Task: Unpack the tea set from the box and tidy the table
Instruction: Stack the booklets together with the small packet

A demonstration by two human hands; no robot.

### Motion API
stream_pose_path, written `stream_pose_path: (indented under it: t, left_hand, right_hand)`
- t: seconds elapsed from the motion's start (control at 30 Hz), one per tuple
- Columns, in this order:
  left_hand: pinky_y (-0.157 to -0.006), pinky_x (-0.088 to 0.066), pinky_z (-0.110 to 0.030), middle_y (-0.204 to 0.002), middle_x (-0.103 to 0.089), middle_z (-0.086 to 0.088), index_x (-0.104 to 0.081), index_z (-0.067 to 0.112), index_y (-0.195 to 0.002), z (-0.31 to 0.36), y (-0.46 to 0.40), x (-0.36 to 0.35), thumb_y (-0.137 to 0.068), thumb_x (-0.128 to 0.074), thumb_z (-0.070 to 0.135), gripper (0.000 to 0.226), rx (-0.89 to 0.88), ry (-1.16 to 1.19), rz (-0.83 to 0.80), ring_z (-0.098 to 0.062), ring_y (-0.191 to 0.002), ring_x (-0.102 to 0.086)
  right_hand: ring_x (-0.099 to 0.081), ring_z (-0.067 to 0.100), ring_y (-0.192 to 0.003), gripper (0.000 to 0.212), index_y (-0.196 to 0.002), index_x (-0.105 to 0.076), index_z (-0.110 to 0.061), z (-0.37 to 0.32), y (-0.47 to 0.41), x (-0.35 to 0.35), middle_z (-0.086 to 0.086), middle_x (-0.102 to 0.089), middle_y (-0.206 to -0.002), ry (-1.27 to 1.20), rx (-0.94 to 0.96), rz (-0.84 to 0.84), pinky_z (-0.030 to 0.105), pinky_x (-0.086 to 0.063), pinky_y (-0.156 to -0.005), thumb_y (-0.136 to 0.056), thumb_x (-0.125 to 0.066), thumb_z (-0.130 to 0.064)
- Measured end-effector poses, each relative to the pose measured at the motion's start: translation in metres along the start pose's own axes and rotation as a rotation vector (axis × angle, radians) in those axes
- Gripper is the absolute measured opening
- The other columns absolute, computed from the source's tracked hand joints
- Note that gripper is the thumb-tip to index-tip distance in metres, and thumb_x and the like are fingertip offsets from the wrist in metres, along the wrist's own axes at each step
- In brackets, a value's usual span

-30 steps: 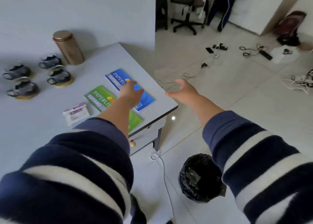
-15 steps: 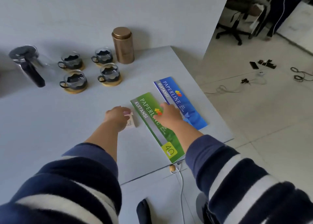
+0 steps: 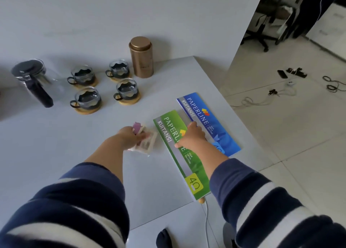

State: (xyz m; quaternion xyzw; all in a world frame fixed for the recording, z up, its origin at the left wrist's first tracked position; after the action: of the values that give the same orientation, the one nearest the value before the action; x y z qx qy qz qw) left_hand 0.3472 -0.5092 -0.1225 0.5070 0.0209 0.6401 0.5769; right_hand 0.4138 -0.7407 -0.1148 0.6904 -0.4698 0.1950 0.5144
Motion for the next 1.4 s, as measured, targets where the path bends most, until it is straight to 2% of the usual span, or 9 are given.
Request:
stream_pose_path:
  t: [0.1,0.23,0.4,0.57,0.77,0.93,1.13,1.27,1.4]
  left_hand:
    - [-0.057,-0.044,-0.024,-0.094,-0.069,-0.011,-0.063,0.004,-0.11,0.015,0.006,0.004,-0.09,-0.058,0.05,0.05,0.023,0.452,-0.041,-0.018,-0.07,-0.055]
    - [-0.07,-0.047,-0.027,-0.094,-0.064,-0.01,-0.058,0.009,-0.104,0.037,0.006,-0.016,-0.099,-0.039,0.049,0.044,0.087,0.873,-0.067,-0.02,-0.081,-0.059]
    - [-0.085,-0.05,-0.038,-0.102,-0.063,-0.009,-0.05,0.016,-0.117,0.058,0.009,-0.039,-0.104,-0.029,0.041,0.035,0.035,0.925,-0.034,-0.022,-0.082,-0.061]
    - [-0.059,-0.043,-0.027,-0.093,-0.061,-0.003,-0.046,0.019,-0.124,0.071,0.007,-0.037,-0.102,-0.037,0.039,0.031,0.009,0.989,0.051,-0.016,-0.073,-0.057]
    - [-0.056,-0.04,-0.026,-0.109,-0.055,-0.01,-0.038,0.02,-0.11,0.079,-0.011,-0.028,-0.103,-0.038,0.032,0.013,-0.035,0.908,0.176,-0.023,-0.08,-0.057]
    - [-0.055,-0.042,-0.028,-0.105,-0.056,-0.009,-0.038,0.02,-0.112,0.089,-0.027,-0.03,-0.103,-0.037,0.032,0.015,-0.013,0.939,0.159,-0.014,-0.068,-0.055]
    - [-0.058,-0.045,-0.029,-0.107,-0.057,-0.01,-0.038,0.017,-0.131,0.123,-0.056,-0.023,-0.103,-0.036,0.034,0.033,0.002,0.919,0.151,-0.015,-0.068,-0.055]
    - [-0.066,-0.047,-0.03,-0.111,-0.058,-0.011,-0.04,0.017,-0.125,0.16,-0.088,-0.002,-0.103,-0.037,0.035,0.029,-0.017,0.932,0.179,-0.018,-0.073,-0.057]
    - [-0.072,-0.047,-0.033,-0.11,-0.059,-0.008,-0.04,0.019,-0.126,0.201,-0.132,0.02,-0.102,-0.035,0.033,0.028,-0.009,0.959,0.186,-0.024,-0.086,-0.059]
  right_hand:
    - [-0.047,0.034,-0.128,0.098,-0.145,-0.015,-0.008,0.0,0.0,0.001,0.015,-0.044,-0.141,-0.147,0.004,-0.053,0.044,-0.043,-0.104,-0.072,-0.081,-0.01]
    - [-0.053,0.023,-0.1,0.066,-0.136,-0.033,-0.016,-0.01,0.004,0.005,0.013,-0.05,-0.131,-0.368,0.05,-0.105,0.032,-0.046,-0.083,-0.082,-0.068,-0.002]
    - [-0.052,0.022,-0.116,0.051,-0.136,-0.045,-0.013,-0.02,0.016,0.009,0.009,-0.054,-0.135,-0.582,0.13,-0.187,0.028,-0.034,-0.086,-0.089,-0.063,-0.004]
    - [-0.051,0.014,-0.101,0.036,-0.13,-0.054,-0.011,-0.023,0.008,0.026,0.007,-0.059,-0.121,-0.69,0.184,-0.114,0.027,-0.037,-0.086,-0.094,-0.057,-0.018]
    - [-0.036,0.032,-0.128,0.046,-0.136,-0.044,-0.025,0.006,-0.041,0.069,0.01,-0.043,-0.138,0.082,0.088,0.242,0.043,-0.038,-0.1,-0.093,-0.051,-0.039]
    - [-0.037,0.033,-0.128,0.081,-0.136,-0.032,-0.011,0.035,-0.067,0.079,0.015,-0.04,-0.138,0.111,-0.106,0.2,0.04,-0.039,-0.099,-0.074,-0.077,-0.037]
    - [-0.055,0.027,-0.113,0.07,-0.125,-0.049,-0.006,0.018,-0.105,0.071,0.01,-0.059,-0.118,0.197,-0.116,-0.072,0.031,-0.047,-0.086,-0.07,-0.08,-0.036]
    - [-0.048,0.018,-0.07,0.017,-0.108,-0.055,-0.008,-0.016,-0.14,0.087,0.006,-0.045,-0.073,-0.046,0.027,-0.135,0.028,-0.036,-0.067,-0.09,-0.056,-0.008]
    - [-0.049,0.021,-0.075,0.03,-0.118,-0.057,0.0,-0.051,-0.194,0.114,0.014,-0.057,-0.094,-0.318,0.11,-0.096,0.024,-0.035,-0.057,-0.09,-0.049,-0.003]
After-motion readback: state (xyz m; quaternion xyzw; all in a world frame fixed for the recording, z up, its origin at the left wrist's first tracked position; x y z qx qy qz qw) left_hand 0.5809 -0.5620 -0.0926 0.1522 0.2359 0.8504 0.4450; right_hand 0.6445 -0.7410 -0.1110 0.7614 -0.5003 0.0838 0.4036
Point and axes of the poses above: each hand's wrist, its own y-axis away from the middle knuckle, its own x-axis out of the back of the hand, z = x × y, the point moved 9 cm from there along -y, towards the middle knuckle
